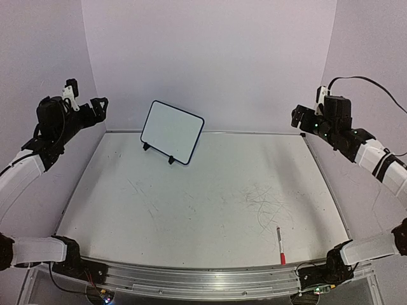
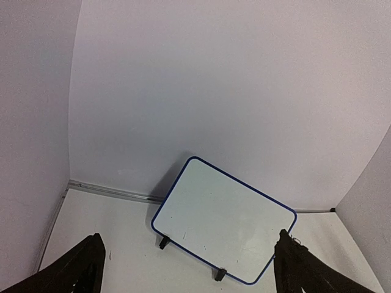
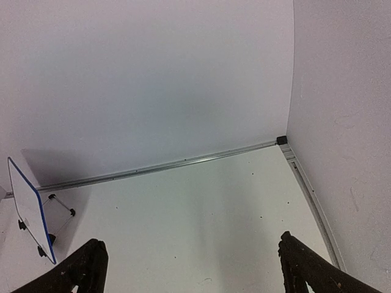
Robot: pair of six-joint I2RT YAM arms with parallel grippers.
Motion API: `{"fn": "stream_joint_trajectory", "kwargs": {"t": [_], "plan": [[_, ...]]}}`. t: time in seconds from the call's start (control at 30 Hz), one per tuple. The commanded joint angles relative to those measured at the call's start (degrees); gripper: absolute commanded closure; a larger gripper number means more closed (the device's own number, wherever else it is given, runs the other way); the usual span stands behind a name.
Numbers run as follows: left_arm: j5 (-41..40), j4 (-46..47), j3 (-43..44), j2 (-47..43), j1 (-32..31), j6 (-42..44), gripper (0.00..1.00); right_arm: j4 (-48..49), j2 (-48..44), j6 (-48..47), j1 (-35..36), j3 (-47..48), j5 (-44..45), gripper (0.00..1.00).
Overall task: Write a sentence on the whiteboard
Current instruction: Move the whiteboard to the corner of the board.
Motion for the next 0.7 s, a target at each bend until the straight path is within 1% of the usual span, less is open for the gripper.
{"fn": "stream_joint_trajectory", "kwargs": {"t": [0.0,0.13,0.2,0.3,0.4,0.53,0.6,0.67], "plan": [[5.66,-0.53,1.55,2.02,0.03,-3.79,0.03,-0.61,0.83,0.94,0.38,4.39,-2.20,0.02],[13.23,-1.15,0.44,7.36,-0.05,-7.79,0.03,-0.62,1.78,0.17,0.48,4.24,-5.70,0.02],[17.29,-1.17,-0.48,10.78,-0.19,-9.91,0.06,-0.60,2.25,0.05,0.48,3.99,-7.03,0.02],[20.68,-1.16,-2.03,15.99,-2.07,-11.45,0.08,-0.60,3.29,-0.30,0.48,3.85,-10.41,0.02],[21.09,-1.00,-2.98,21.26,-7.14,-10.76,0.11,-0.60,4.18,-0.18,0.69,3.79,-13.73,0.02],[19.90,-0.97,-1.67,30.54,-15.91,-5.70,0.18,-0.69,4.73,0.33,1.45,3.21,-15.63,0.02],[17.90,-1.03,-0.30,35.09,-17.72,-3.51,0.22,-0.69,4.91,0.52,1.80,2.67,-16.06,0.02],[15.28,-0.68,1.15,39.32,-18.11,-1.55,0.24,-0.96,5.51,0.56,2.20,2.46,-16.43,0.02]]}}
